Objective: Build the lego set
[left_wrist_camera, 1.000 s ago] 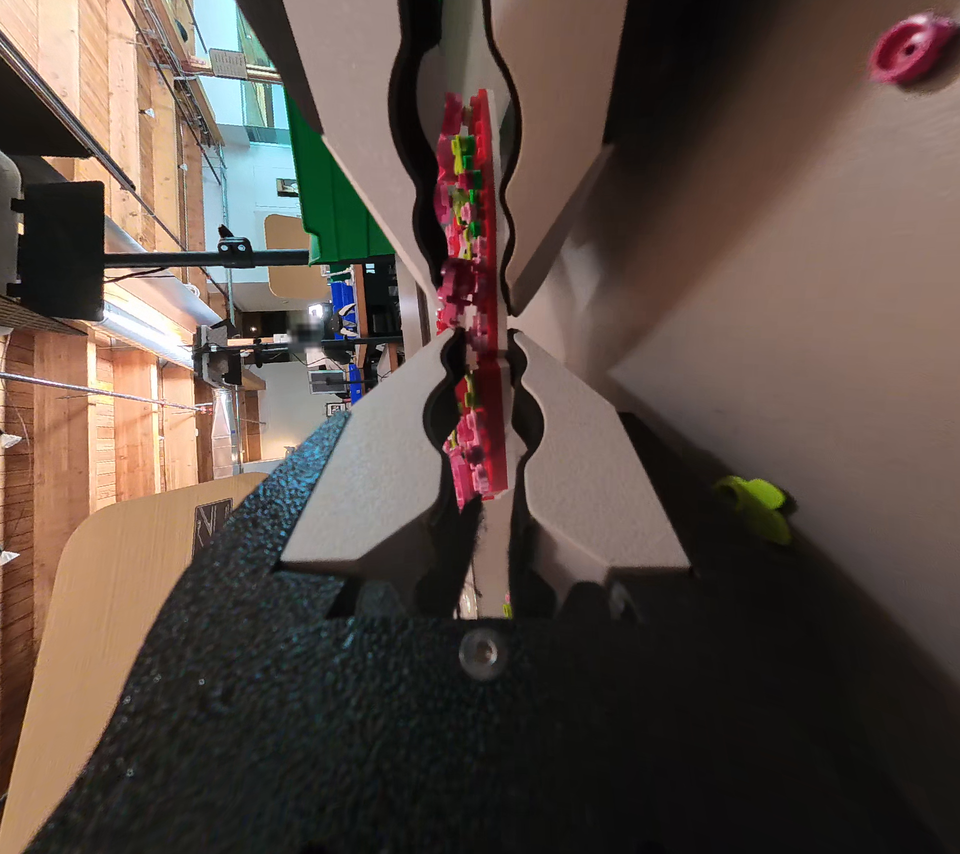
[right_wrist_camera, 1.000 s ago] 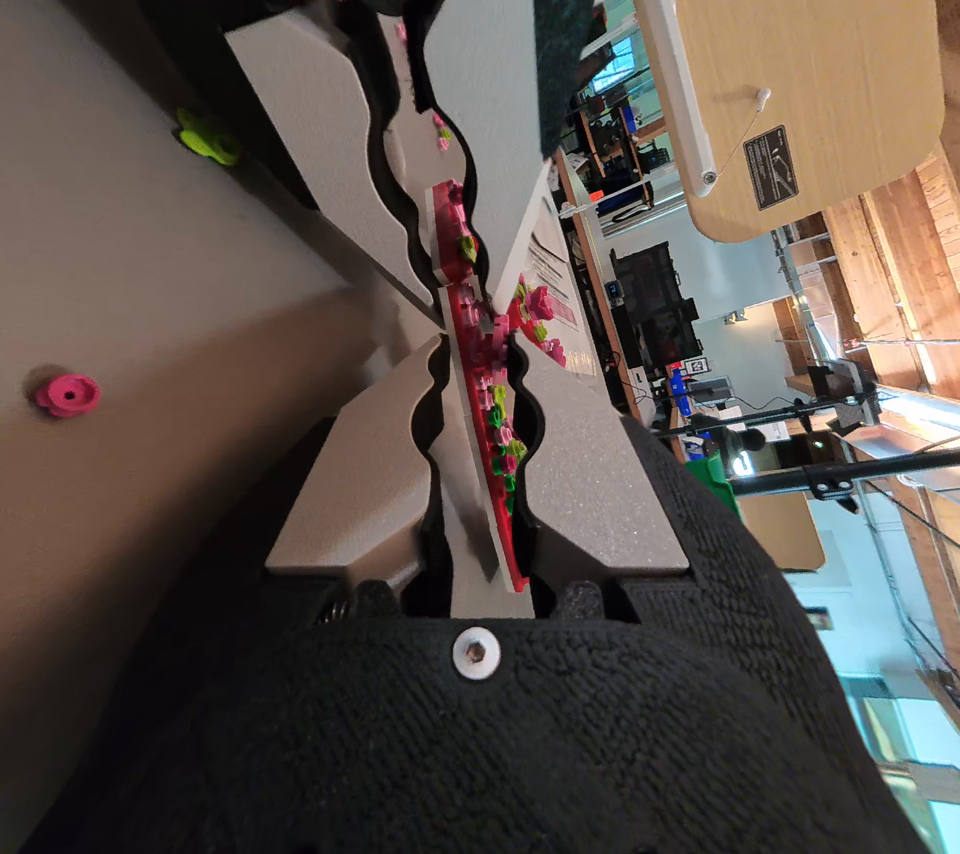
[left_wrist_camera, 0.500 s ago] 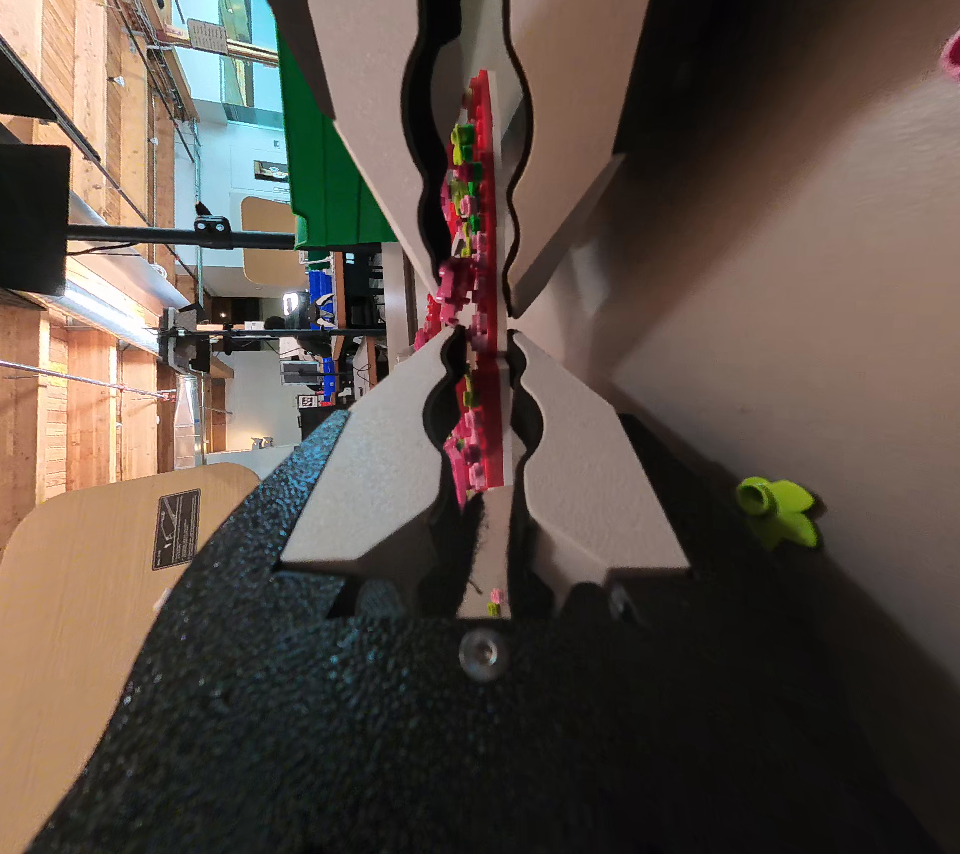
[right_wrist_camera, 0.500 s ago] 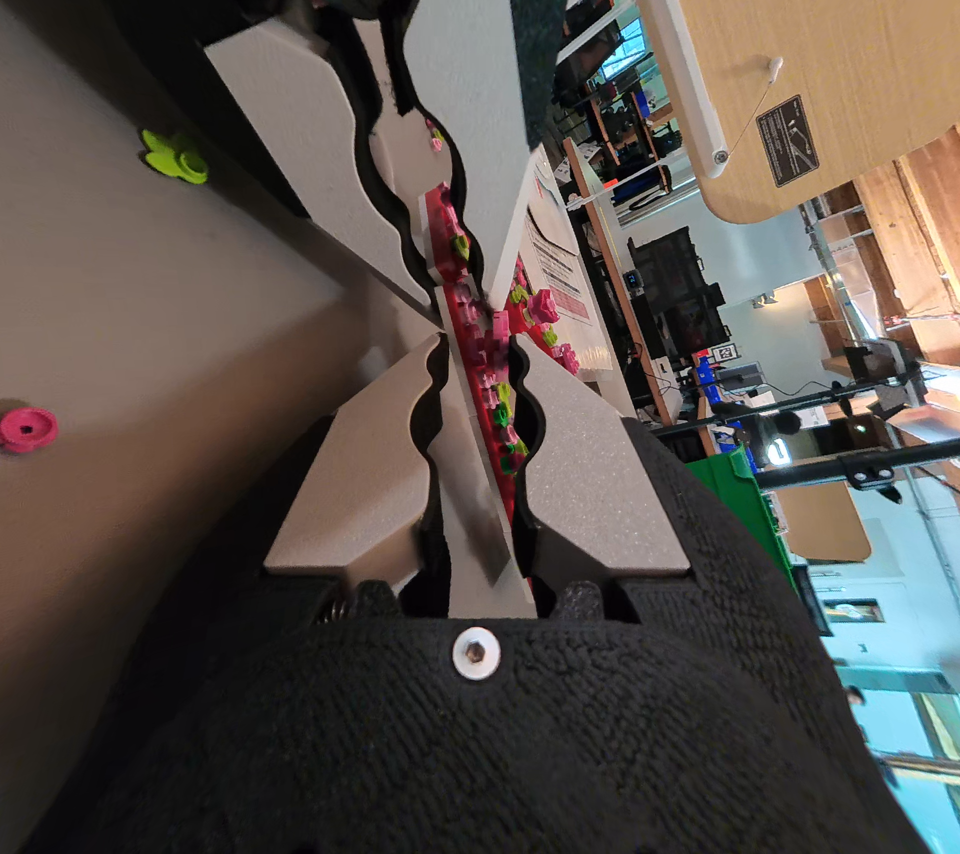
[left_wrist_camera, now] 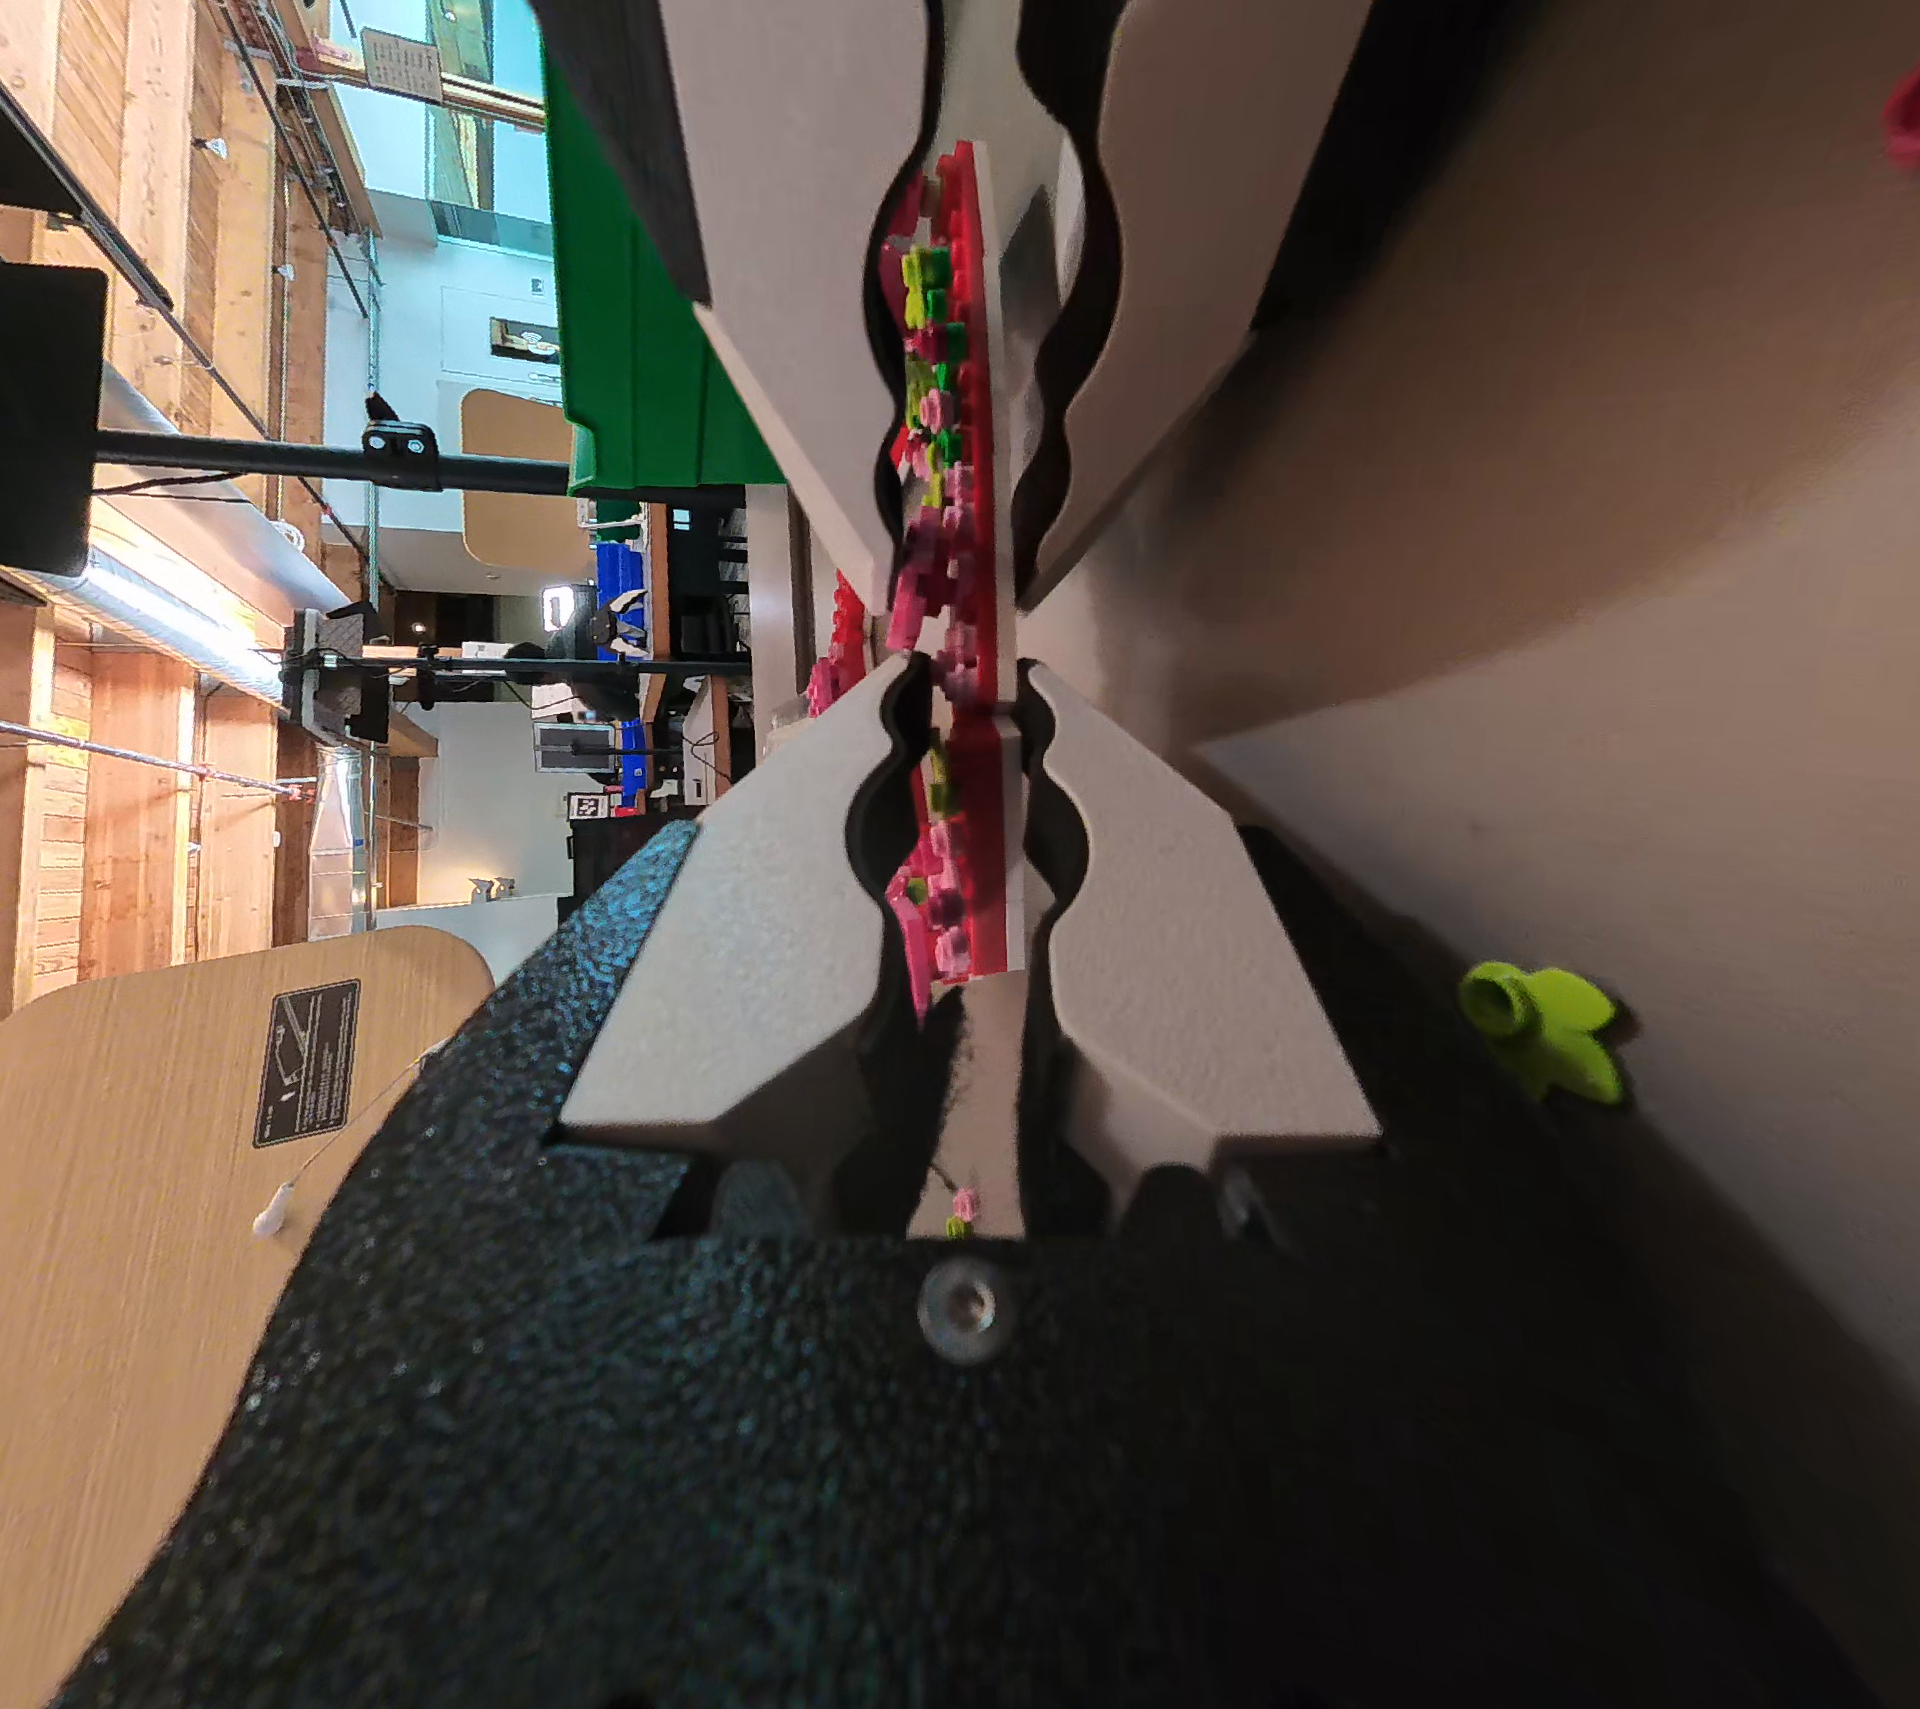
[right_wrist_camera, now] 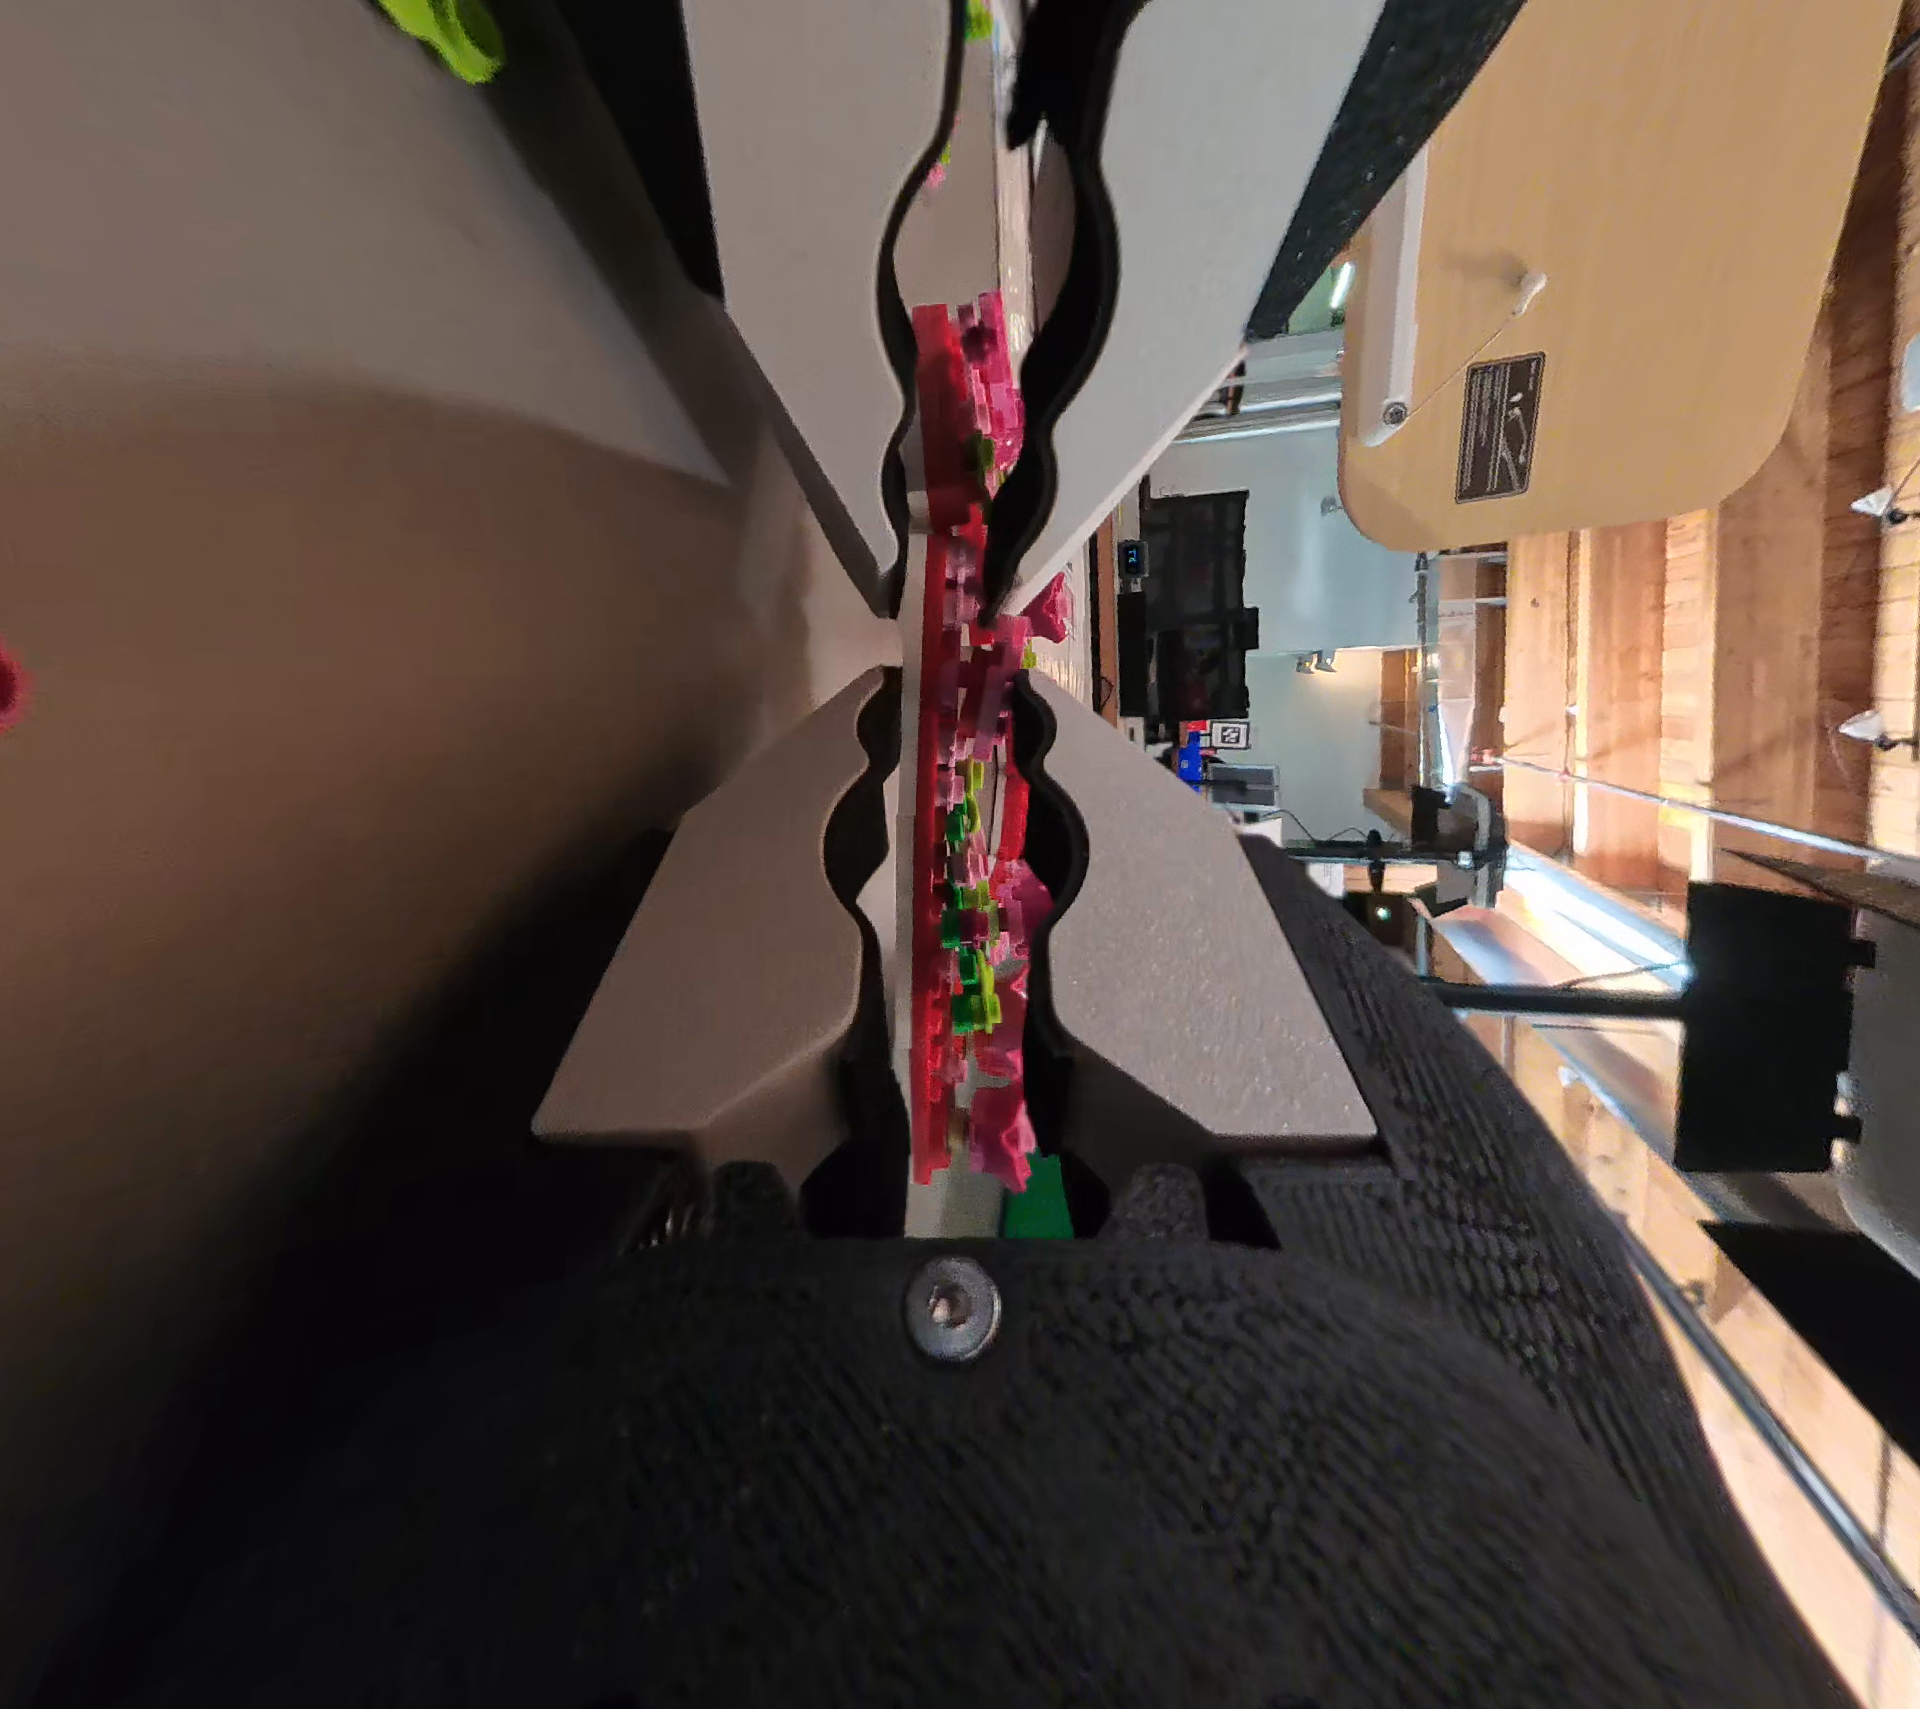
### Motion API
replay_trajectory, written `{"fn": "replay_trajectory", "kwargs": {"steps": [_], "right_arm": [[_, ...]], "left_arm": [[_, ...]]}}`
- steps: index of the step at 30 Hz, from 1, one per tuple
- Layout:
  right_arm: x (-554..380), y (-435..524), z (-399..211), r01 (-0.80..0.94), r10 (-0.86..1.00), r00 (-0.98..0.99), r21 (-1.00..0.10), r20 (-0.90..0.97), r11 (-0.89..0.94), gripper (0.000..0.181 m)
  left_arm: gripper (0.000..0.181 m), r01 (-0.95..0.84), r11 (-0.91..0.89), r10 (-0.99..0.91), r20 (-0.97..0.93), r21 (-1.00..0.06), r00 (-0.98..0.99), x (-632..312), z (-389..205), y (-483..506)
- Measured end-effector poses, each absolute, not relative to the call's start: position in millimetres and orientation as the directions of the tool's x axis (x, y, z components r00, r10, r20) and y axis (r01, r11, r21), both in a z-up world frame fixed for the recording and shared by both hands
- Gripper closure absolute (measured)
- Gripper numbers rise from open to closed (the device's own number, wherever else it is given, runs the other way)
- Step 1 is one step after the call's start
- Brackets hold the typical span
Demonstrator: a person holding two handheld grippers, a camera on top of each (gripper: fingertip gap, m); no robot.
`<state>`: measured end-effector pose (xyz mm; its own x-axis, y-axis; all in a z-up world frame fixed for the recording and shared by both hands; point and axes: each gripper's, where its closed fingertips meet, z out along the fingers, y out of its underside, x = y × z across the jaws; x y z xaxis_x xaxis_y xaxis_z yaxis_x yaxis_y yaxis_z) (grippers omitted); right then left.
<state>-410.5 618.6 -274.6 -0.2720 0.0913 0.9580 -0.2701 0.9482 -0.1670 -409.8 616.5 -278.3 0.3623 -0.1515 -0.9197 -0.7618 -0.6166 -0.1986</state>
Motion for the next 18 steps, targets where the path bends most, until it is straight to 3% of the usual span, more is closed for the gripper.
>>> {"fn": "replay_trajectory", "kwargs": {"steps": [10,18], "right_arm": [[-408.2,617.0,-274.5,-0.384,-0.11,-0.234,0.012,0.966,0.923,0.16],[-405.6,615.2,-276.6,-0.424,-0.106,-0.344,-0.054,0.933,0.904,0.16]], "left_arm": [[0.168,-0.776,-0.588,-0.144,-0.915,-0.227,0.376,-408.3,-278.7,615.3],[0.168,-0.788,-0.577,-0.147,-0.922,-0.216,0.36,-407.3,-279.8,613.9]]}}
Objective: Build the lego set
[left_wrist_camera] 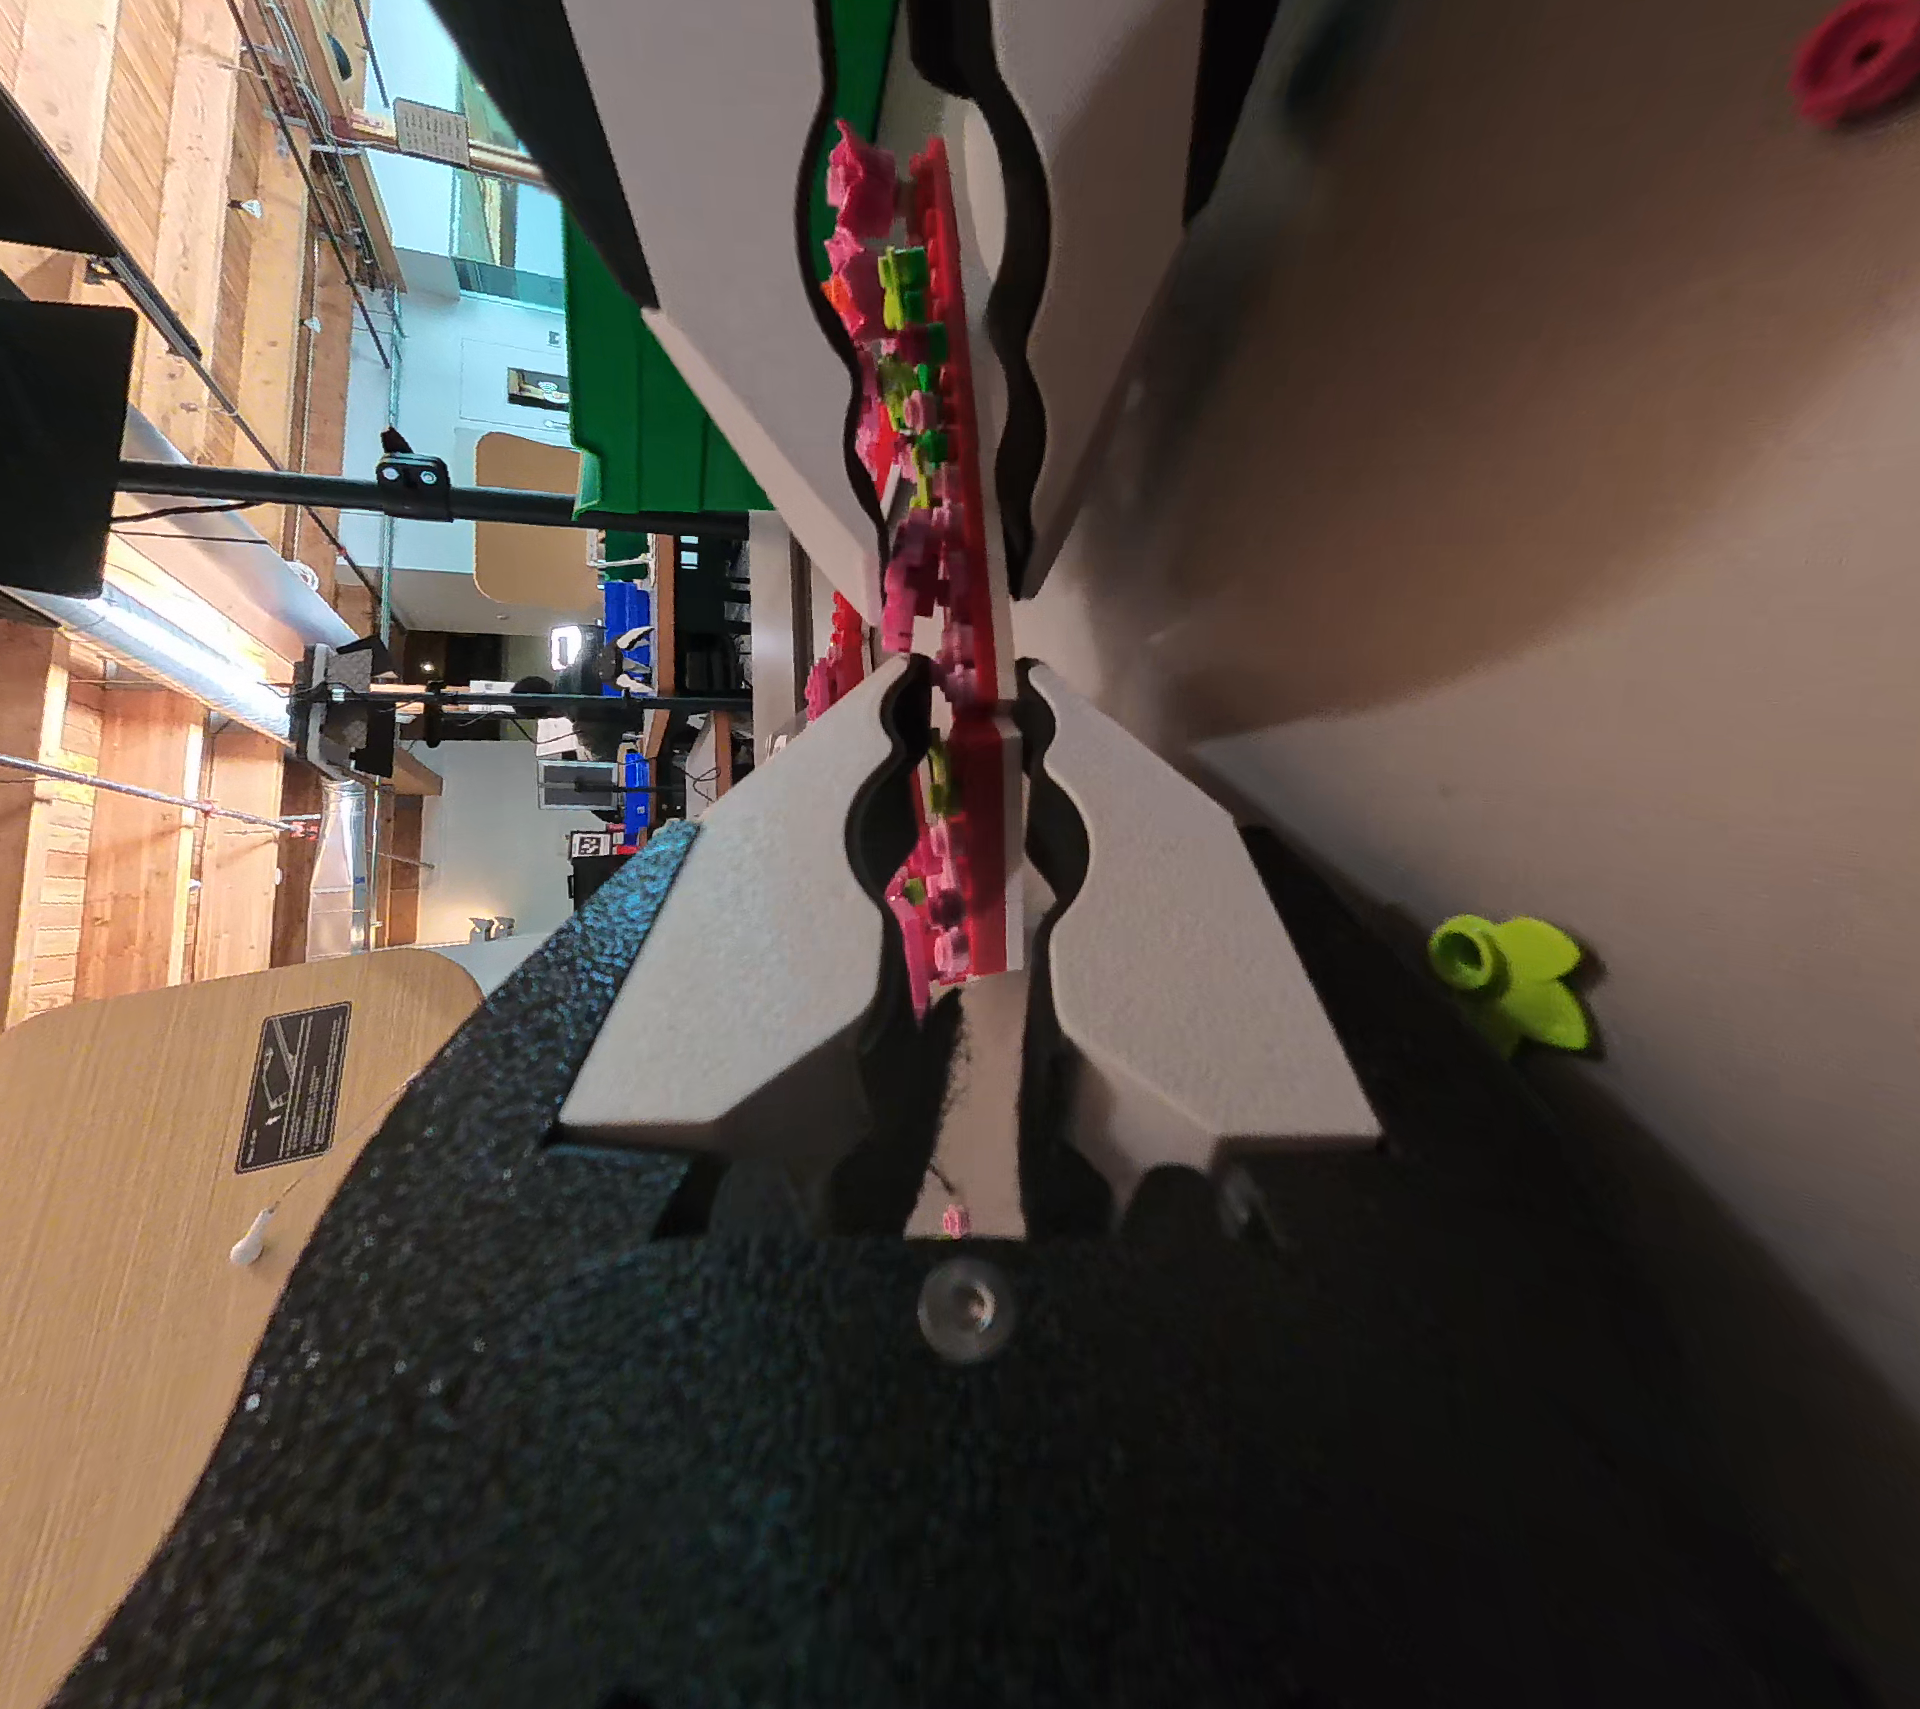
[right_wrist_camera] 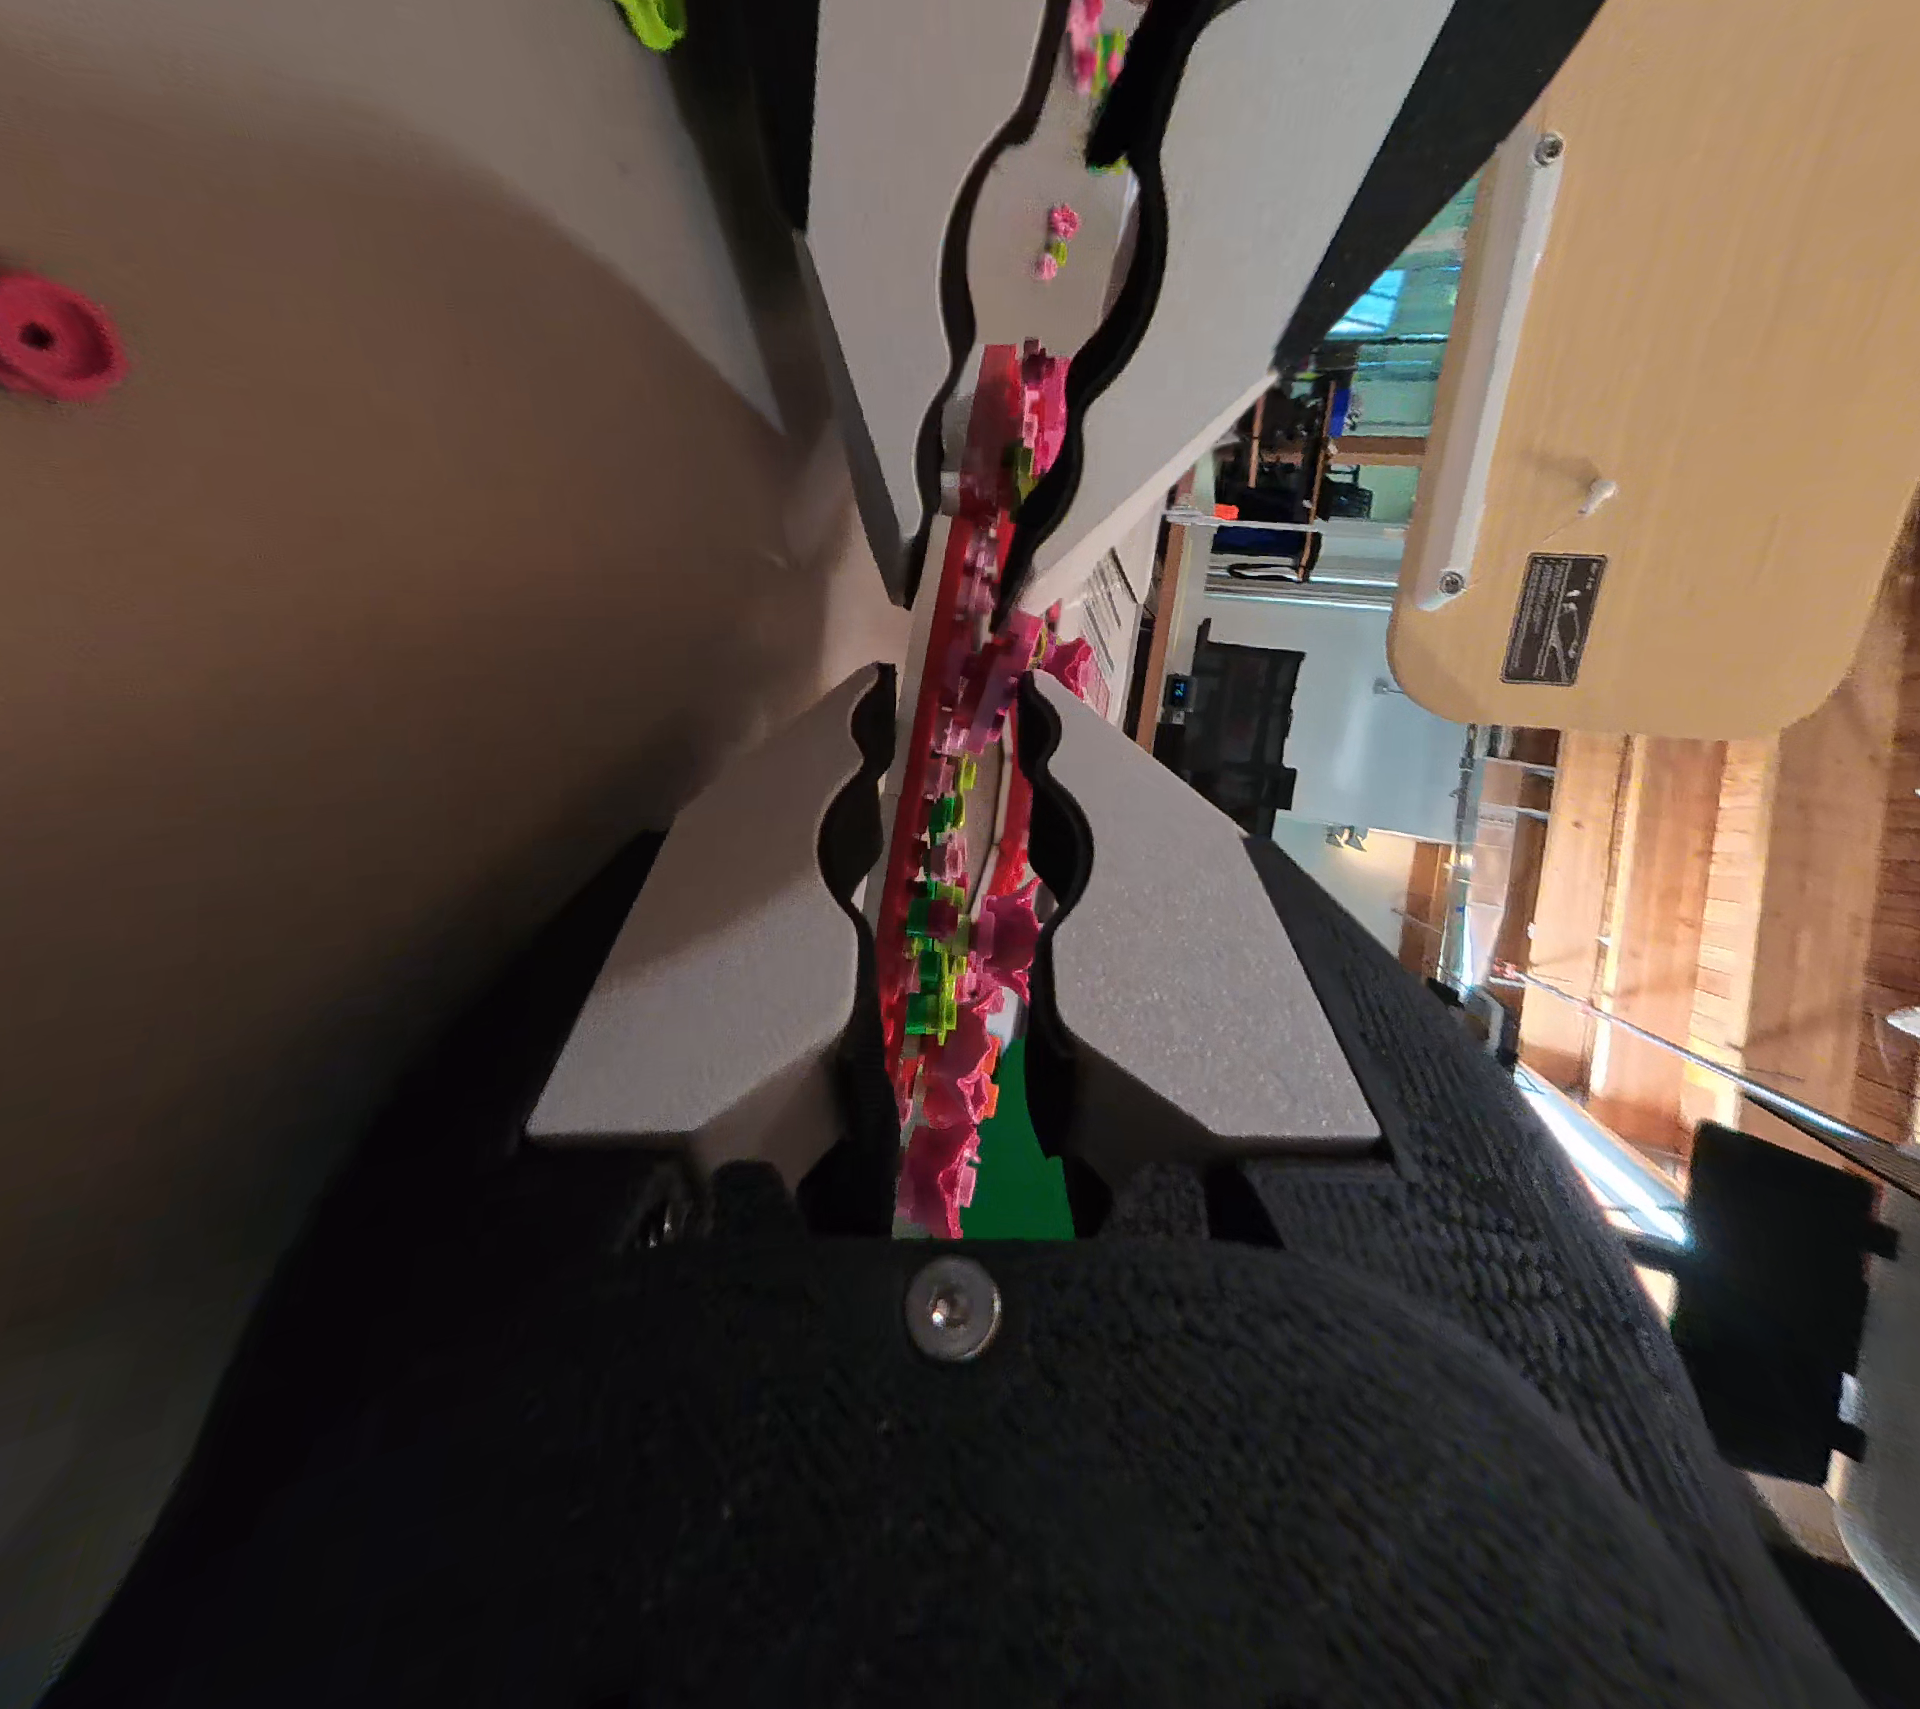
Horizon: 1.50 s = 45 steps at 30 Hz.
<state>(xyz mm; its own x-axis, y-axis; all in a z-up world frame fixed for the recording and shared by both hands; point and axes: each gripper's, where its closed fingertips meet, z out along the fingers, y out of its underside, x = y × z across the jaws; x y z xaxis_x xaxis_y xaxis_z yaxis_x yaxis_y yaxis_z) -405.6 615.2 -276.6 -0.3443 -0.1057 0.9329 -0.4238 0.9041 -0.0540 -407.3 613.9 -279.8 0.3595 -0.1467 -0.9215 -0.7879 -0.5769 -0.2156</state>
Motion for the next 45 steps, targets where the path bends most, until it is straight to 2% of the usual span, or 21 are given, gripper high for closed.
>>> {"fn": "replay_trajectory", "kwargs": {"steps": [4,12,18,22,28,34,42,45], "right_arm": [[-407,614,-280,-0.438,-0.187,-0.335,0.023,0.923,0.899,0.159],[-407,615,-288,-0.45,-0.183,-0.323,0.019,0.928,0.893,0.161],[-407,616,-287,-0.455,-0.142,-0.276,0.001,0.951,0.891,0.163],[-407,616,-287,-0.438,-0.089,-0.315,-0.062,0.945,0.897,0.162],[-408,613,-286,-0.411,0.042,-0.406,-0.224,0.913,0.884,0.161],[-409,613,-283,-0.417,0.064,-0.368,-0.226,0.928,0.88,0.162],[-410,610,-279,-0.366,0.203,-0.438,-0.38,0.876,0.85,0.161],[-412,608,-280,-0.368,0.187,-0.423,-0.357,0.887,0.859,0.161]], "left_arm": [[0.168,-0.783,-0.584,-0.154,-0.918,-0.213,0.364,-409,-283,613],[0.167,-0.791,-0.584,-0.19,-0.917,-0.182,0.351,-408,-291,614],[0.167,-0.785,-0.584,-0.178,-0.91,-0.208,0.374,-406,-291,616],[0.167,-0.78,-0.588,-0.175,-0.908,-0.214,0.382,-407,-291,615],[0.167,-0.771,-0.586,-0.152,-0.9,-0.25,0.408,-409,-288,613],[0.167,-0.765,-0.587,-0.137,-0.899,-0.264,0.415,-409,-286,613],[0.168,-0.76,-0.582,-0.117,-0.895,-0.289,0.43,-411,-282,612],[0.168,-0.765,-0.578,-0.122,-0.897,-0.283,0.425,-409,-283,613]]}}
